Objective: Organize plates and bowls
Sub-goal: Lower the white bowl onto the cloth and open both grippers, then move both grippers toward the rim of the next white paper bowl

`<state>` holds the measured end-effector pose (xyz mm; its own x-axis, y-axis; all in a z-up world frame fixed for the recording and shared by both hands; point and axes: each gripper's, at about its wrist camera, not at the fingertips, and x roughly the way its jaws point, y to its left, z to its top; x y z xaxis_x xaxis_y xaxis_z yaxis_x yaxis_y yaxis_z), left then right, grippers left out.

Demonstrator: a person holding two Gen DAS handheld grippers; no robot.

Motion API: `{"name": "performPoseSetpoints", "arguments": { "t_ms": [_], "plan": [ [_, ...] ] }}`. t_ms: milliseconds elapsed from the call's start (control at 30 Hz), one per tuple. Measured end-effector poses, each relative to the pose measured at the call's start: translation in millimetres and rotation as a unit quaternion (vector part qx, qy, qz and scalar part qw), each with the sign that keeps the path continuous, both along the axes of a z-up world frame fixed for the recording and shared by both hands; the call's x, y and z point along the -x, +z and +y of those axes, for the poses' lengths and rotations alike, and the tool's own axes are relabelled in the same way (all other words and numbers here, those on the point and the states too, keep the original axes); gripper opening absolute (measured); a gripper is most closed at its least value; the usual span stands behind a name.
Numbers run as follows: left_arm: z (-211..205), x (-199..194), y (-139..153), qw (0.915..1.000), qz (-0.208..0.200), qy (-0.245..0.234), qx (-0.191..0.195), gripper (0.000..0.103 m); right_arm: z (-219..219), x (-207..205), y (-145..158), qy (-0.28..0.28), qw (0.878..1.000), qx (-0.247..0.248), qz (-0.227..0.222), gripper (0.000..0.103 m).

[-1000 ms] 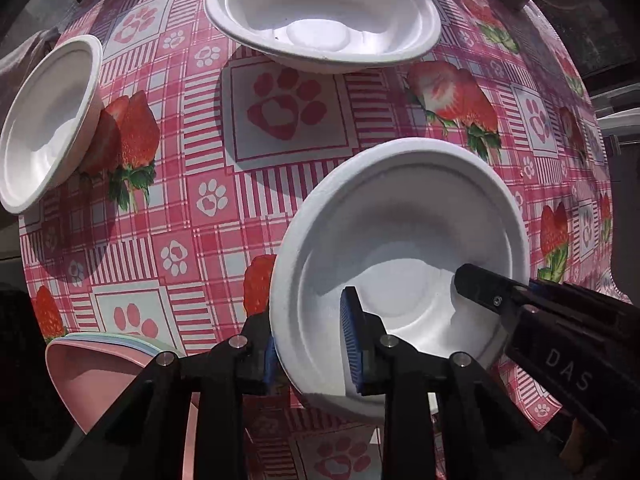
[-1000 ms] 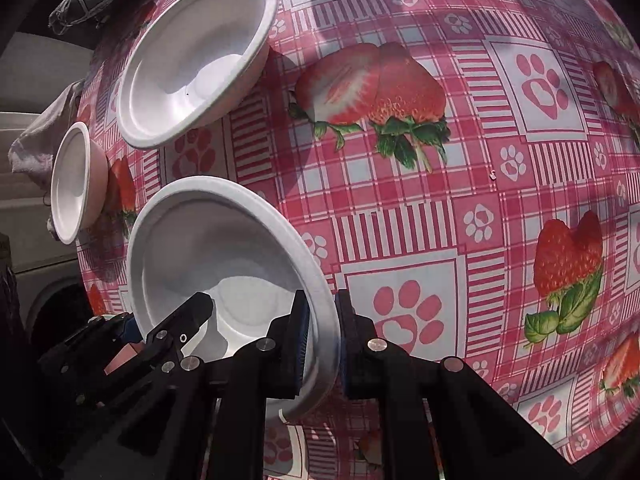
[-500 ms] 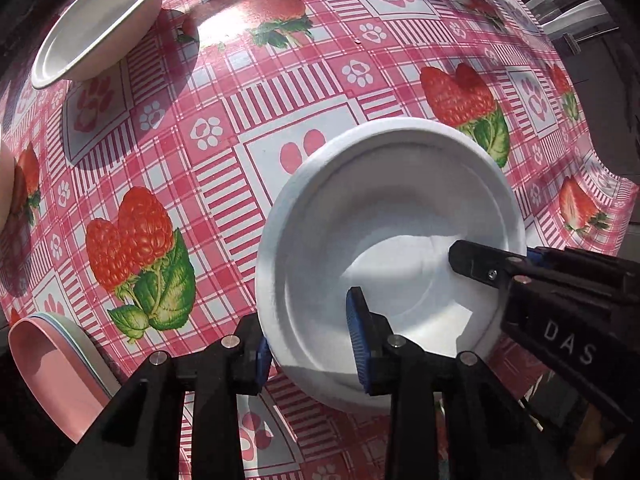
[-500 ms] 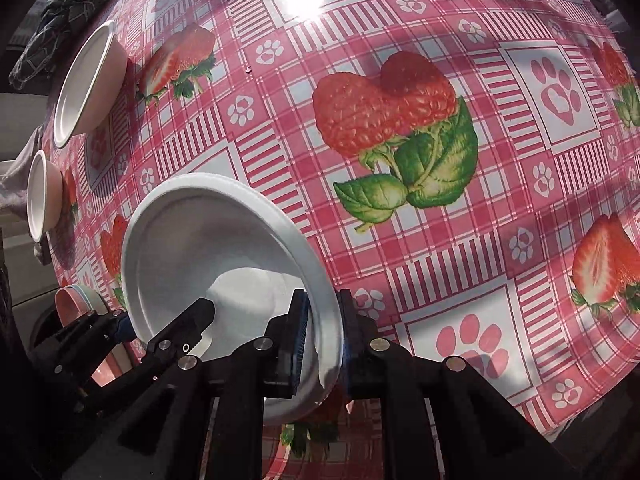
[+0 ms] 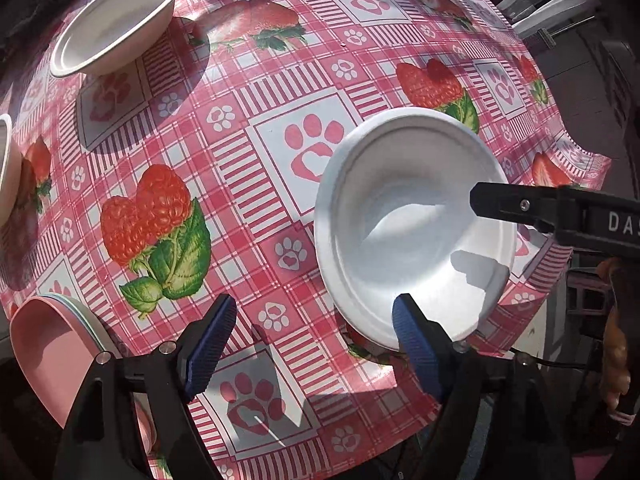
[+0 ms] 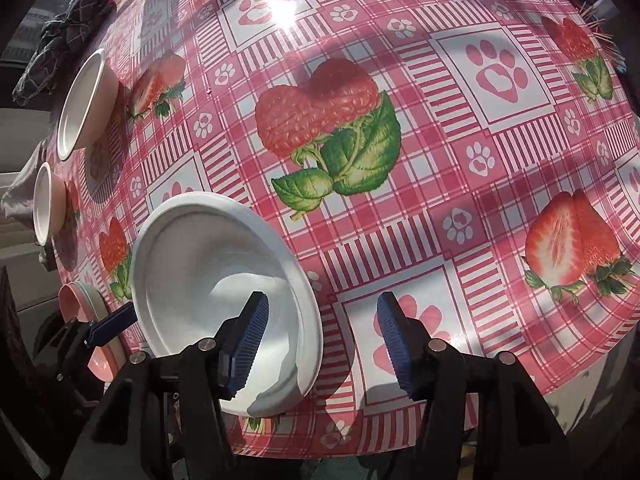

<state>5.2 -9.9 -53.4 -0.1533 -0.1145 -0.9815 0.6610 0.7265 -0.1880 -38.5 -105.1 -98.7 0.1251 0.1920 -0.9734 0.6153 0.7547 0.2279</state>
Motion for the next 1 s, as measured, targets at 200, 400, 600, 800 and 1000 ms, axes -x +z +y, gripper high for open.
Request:
{"name": "performPoseSetpoints", "arguments": {
  "t_ms": [200, 400, 600, 800, 1000],
  "plan": [
    [34.5, -18.2, 2.2, 0.9982, 0.006, 0.047, -0.036, 0.086, -35.8, 20.1, 22.6, -0.04, 0.999, 0.009, -0.011, 0.089],
    [73.5, -41.2, 18.6, 0.9957, 0.009, 0.086, -0.033, 0.086, -58.6, 29.8, 46.3, -0.061, 0.998, -0.009, -0.026, 0.089],
    [77.1, -80.4, 43.9, 0.9941, -0.015, 0.105, -0.021, 0.086, -52.4, -0.9, 81.1, -0.024, 0.998, 0.0, -0.05, 0.089],
    [75.4, -123.8, 53.6, 0.9899, -0.049, 0.132, -0.014, 0.086, -32.1, -58.0, 107.4, 0.03, 0.997, 0.002, -0.075, 0.089],
    [87.1, -165.0, 62.6, 0.9826, -0.075, 0.169, -0.017, 0.086, -23.7, -112.0, 120.0, 0.077, 0.993, 0.039, -0.08, 0.089]
  ]
}}
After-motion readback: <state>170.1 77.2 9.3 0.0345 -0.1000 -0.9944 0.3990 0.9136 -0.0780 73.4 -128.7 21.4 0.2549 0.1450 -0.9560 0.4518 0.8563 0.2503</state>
